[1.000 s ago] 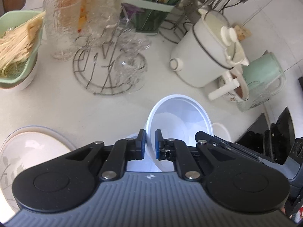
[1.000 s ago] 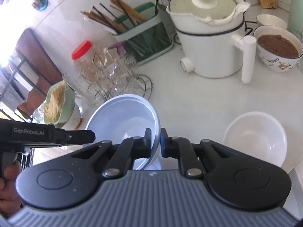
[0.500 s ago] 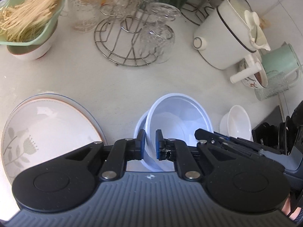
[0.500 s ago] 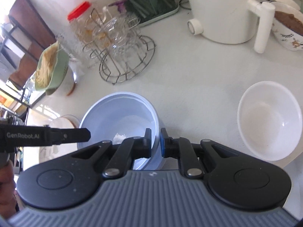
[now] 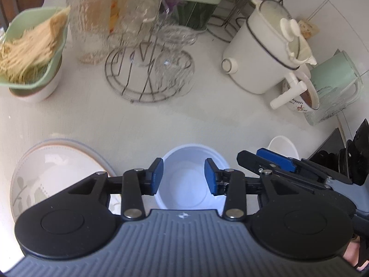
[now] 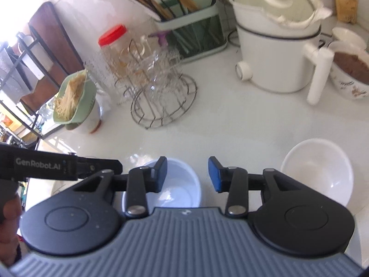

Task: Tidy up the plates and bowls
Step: 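Open both grippers and withdraw from the nested bowls, then move both grippers to the rim of the white ceramic bowl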

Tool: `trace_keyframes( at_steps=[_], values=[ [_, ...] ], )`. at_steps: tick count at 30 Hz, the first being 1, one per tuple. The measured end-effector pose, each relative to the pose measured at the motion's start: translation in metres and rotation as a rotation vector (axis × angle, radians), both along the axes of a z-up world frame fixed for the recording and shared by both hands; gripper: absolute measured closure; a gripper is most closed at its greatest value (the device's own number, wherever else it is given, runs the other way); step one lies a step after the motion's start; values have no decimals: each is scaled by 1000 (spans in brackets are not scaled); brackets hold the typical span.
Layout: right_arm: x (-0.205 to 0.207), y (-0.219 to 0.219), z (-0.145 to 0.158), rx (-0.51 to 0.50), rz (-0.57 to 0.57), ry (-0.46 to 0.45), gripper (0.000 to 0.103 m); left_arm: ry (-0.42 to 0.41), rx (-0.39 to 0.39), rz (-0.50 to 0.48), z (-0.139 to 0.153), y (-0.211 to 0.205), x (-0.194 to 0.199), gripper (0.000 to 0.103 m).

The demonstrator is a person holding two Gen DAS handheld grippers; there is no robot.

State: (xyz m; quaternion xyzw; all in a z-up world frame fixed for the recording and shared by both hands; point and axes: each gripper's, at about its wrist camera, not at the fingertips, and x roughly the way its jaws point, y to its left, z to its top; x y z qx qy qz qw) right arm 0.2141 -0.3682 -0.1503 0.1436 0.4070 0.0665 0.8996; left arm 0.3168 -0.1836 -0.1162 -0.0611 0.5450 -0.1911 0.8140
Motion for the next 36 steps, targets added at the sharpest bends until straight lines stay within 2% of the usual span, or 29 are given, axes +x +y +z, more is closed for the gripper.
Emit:
trace_keyframes(
  at_steps=[3,6,13,36],
  values=[
    [-6,-8,8,-18,-21,-38,61,-48,-6,-7,11,-7,-3,58],
    [-16,-15,19,-64,-70,-106,61,-135,25,-34,25,-20,-9,58],
    [-27,-39,37,-72,-134,-179,61,-232,18,-78,49,-44,-16,58],
    [-55,-86,43,-113,-291,-200,61,-252,-10,-230,53,-110,-13,58]
  ],
)
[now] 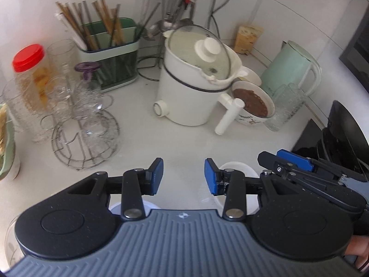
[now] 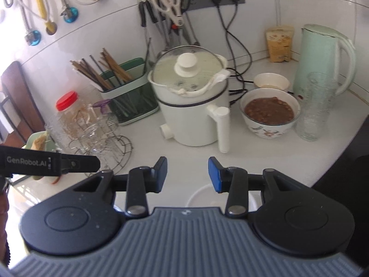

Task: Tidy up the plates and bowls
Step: 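Move both grippers to the rim of the white ceramic bowl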

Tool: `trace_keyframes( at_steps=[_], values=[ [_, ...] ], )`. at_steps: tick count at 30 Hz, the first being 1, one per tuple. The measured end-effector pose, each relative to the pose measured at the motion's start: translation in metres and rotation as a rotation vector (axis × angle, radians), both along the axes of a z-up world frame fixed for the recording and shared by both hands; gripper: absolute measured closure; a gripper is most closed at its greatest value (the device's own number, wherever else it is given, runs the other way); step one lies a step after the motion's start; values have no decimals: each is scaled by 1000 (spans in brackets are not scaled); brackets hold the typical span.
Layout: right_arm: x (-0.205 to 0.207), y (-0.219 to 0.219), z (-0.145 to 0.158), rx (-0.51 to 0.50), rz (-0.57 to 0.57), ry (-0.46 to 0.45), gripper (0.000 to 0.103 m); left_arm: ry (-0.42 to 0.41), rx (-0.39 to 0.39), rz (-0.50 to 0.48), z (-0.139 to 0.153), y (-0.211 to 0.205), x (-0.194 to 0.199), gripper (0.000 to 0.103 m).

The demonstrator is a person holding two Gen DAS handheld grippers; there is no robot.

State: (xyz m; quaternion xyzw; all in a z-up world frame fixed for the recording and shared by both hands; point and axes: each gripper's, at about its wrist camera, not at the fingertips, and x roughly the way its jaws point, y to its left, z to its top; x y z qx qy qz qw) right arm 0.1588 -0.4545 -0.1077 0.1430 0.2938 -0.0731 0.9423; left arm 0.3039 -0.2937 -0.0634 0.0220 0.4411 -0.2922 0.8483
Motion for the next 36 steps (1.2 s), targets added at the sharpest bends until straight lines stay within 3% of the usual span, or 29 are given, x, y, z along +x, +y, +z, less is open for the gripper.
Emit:
trace_keyframes(
  at_steps=[9,20,36],
  values=[
    [-9,-17,-18,18,-87,37,61,61,40,-92,-27,-29,8,58],
    [-12,-23,-44,25,-151,82,61,123,103,-128,-61,-49,19,58],
    [-9,-45,-75,65,-265,194,61,257,124,-243,-109,-90,32,57]
  ],
)
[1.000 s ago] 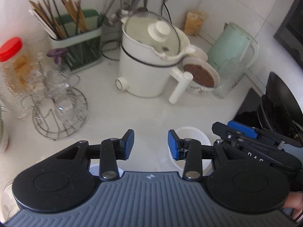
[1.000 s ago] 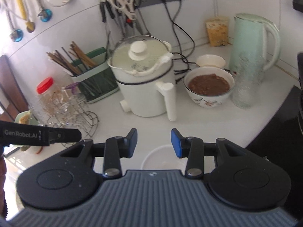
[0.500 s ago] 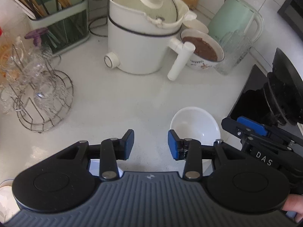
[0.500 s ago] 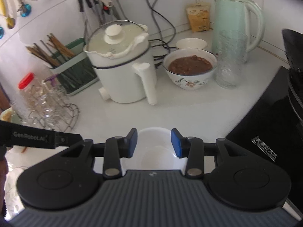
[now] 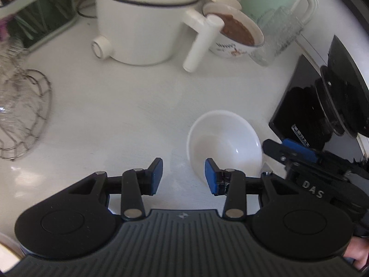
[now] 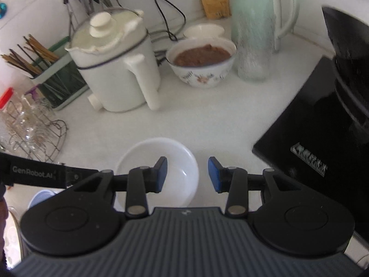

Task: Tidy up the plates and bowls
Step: 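Move both grippers to the rim of the white ceramic bowl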

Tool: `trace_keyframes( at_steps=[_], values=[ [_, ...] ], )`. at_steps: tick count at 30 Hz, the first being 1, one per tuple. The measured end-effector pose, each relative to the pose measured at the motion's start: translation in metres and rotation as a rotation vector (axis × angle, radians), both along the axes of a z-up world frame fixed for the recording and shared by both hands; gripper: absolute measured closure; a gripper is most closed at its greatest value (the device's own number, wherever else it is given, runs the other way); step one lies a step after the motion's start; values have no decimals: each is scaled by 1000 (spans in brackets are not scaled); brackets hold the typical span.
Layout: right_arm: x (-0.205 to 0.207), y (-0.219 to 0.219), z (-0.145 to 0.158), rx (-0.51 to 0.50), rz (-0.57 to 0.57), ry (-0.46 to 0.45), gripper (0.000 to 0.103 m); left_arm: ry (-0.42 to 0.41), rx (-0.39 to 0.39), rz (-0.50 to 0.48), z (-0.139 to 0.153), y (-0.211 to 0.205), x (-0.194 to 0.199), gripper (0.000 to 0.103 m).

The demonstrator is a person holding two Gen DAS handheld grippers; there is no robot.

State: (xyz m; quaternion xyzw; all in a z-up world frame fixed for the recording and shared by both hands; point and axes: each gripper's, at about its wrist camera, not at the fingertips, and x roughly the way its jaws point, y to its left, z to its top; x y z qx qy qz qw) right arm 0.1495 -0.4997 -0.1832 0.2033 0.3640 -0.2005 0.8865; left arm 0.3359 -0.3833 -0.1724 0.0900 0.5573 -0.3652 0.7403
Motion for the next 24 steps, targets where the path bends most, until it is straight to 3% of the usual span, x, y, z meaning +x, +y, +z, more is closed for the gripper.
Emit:
trace_keyframes(
  at_steps=[7,11,15,19,24],
  values=[
    [8,-10,-23,53,-25,48,62,27,-2,-20,-20,-16,2,57],
    [11,-15,-32,113,-53,45,65,28,-1,18,-26,-20,7,57],
    [18,-14,-38,107,-62,63,75,61,-15,50,-34,-21,12,60],
    [21,-11,-40,86,-89,81,86,48,-6,48,-37,-23,11,81],
    [15,-11,-40,114,-94,63,92,44,-17,40,-37,-25,12,93]
  ],
)
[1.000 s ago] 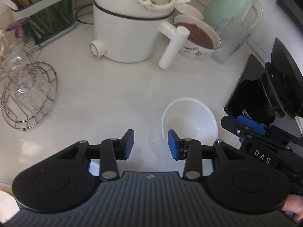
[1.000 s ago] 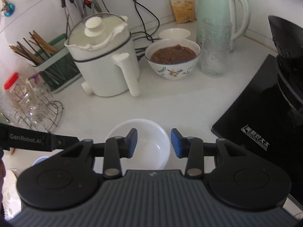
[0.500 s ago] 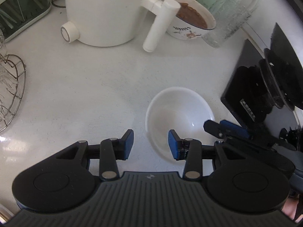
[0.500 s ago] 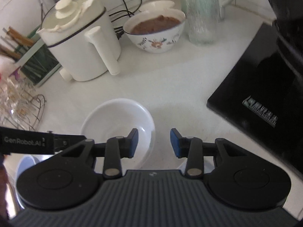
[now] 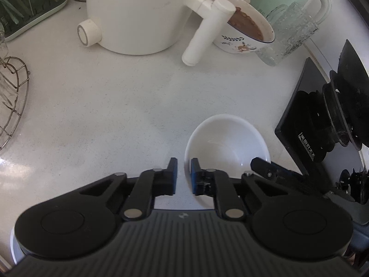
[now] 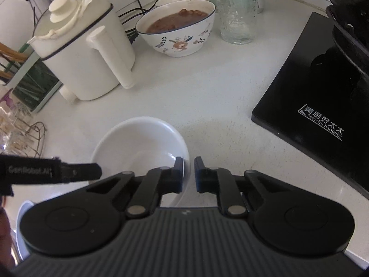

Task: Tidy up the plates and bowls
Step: 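Move both grippers to the rim of the white ceramic bowl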

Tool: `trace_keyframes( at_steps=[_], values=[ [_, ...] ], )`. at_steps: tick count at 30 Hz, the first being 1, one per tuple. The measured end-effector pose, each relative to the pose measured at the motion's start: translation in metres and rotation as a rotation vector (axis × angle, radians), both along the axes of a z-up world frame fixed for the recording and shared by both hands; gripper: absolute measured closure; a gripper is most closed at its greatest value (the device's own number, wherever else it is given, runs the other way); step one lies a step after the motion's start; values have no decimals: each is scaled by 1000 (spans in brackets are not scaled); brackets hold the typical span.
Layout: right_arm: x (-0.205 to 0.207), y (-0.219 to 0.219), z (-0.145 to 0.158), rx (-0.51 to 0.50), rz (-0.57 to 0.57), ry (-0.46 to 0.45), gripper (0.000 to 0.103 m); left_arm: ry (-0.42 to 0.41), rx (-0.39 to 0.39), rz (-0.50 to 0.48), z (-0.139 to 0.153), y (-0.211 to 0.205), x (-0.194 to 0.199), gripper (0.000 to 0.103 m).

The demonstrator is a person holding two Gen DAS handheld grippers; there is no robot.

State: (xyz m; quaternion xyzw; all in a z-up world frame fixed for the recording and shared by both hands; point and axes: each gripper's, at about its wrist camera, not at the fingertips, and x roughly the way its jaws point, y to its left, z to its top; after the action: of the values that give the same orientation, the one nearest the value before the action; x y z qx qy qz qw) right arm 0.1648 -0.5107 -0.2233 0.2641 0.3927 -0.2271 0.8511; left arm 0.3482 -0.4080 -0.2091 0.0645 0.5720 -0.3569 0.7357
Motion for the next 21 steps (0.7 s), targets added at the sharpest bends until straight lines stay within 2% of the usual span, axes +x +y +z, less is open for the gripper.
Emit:
trace_keyframes(
  at_steps=[11,15,21],
  values=[
    [-6,-3,8,20,-7,-30,93,1,-6,-17,9,2,-8,94],
    [-9,-4,17,29,-13,-51,93,23,-23,15,22,8,-7,94],
    [-13,-6,33,56,-13,-106,93,-17,-39,26,47,12,-6,94]
  ],
)
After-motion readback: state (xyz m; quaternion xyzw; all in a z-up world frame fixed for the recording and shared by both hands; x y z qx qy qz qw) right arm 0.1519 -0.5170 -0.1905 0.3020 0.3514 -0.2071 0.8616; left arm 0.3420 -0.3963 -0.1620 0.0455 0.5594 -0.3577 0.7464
